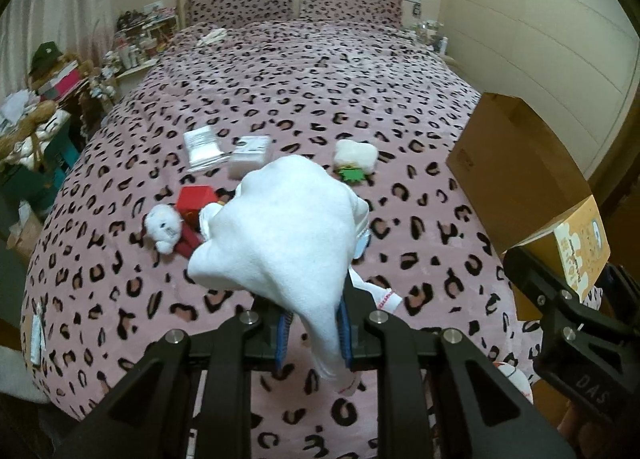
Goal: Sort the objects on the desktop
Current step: 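Carry the white cloth and Butterbear card with both tools toward the cardboard box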
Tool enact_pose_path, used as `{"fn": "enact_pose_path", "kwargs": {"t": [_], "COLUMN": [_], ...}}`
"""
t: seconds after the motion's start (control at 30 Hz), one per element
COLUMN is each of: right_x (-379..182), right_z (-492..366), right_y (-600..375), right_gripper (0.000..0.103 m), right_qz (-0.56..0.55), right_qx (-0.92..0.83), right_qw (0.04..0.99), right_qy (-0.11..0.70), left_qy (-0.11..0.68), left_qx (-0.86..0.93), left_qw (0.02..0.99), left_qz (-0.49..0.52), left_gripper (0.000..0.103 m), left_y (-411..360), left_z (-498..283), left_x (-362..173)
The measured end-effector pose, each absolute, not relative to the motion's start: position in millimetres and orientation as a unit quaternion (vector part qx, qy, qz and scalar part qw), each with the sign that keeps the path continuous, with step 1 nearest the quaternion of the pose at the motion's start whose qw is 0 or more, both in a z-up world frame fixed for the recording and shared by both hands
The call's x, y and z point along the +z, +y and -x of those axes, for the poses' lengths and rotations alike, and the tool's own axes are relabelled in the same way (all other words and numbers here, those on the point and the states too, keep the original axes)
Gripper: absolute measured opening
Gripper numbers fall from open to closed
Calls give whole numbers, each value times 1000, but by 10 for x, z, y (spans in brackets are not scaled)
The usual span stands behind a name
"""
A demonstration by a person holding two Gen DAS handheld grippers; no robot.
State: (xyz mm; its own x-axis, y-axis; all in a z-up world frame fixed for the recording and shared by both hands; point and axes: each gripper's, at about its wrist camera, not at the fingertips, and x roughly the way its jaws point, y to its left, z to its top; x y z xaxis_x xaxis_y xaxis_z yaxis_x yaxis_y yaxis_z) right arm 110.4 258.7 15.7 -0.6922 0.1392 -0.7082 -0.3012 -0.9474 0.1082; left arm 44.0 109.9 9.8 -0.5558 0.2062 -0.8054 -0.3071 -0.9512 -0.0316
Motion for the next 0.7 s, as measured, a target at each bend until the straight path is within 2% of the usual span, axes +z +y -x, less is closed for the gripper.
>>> {"fn": "enact_pose_path", "kwargs": {"t": [0.7], "right_x": [131], "right_z": [-1350], "right_y": [3174], "right_gripper": [88], "right_qz": [368], "right_qx": [904], "right_qw": [184], "right_qy": [119], "left_qy": [87], "left_qx": [861], "left_qw": [229], "left_qz": [445], "left_gripper": [20], "left_y": [1904], "left_z": [-414], "left_x": [-2]}}
